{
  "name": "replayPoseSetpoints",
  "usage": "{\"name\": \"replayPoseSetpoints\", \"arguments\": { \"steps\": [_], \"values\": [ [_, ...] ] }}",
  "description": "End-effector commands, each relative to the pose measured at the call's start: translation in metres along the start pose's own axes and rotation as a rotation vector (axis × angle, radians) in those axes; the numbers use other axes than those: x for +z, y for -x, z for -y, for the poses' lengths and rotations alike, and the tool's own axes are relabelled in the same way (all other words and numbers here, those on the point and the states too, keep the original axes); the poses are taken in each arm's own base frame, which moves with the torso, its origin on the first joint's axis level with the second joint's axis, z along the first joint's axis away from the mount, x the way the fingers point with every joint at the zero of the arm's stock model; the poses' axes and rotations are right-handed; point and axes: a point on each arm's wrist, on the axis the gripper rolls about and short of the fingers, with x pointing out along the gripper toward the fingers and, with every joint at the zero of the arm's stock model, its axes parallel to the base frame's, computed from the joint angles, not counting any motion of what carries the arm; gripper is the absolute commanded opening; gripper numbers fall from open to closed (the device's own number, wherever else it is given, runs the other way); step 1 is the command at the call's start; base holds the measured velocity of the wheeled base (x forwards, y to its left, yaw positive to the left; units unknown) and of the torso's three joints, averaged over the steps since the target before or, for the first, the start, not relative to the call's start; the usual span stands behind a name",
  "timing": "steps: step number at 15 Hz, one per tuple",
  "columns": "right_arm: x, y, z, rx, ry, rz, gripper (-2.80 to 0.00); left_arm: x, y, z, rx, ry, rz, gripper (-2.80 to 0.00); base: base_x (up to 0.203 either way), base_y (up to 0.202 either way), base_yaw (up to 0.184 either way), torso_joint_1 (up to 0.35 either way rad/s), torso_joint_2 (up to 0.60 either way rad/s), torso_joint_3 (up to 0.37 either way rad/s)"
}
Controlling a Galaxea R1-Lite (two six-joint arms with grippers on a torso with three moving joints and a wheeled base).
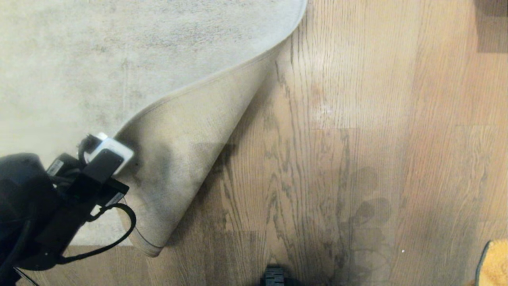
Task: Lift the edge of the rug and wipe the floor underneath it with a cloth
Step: Lay down the carpet
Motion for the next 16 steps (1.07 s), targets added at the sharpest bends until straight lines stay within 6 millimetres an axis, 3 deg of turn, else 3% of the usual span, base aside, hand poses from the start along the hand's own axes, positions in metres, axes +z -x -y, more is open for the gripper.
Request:
{"name": "replayPoseSetpoints", "arguments": {
  "steps": [1,16],
  "values": [
    [0.0,0.0,0.0,0.0,-0.008,-0.004,-2.8,-0.001,0.003,0.0,0.001,0.005,0.003,-2.8,0.0,0.0,0.0,0.0,0.0,0.0],
    [0.0,0.0,0.0,0.0,-0.008,-0.004,-2.8,0.006,0.022,-0.01,0.023,0.092,0.077,-2.8,0.0,0.0,0.0,0.0,0.0,0.0]
  ]
}}
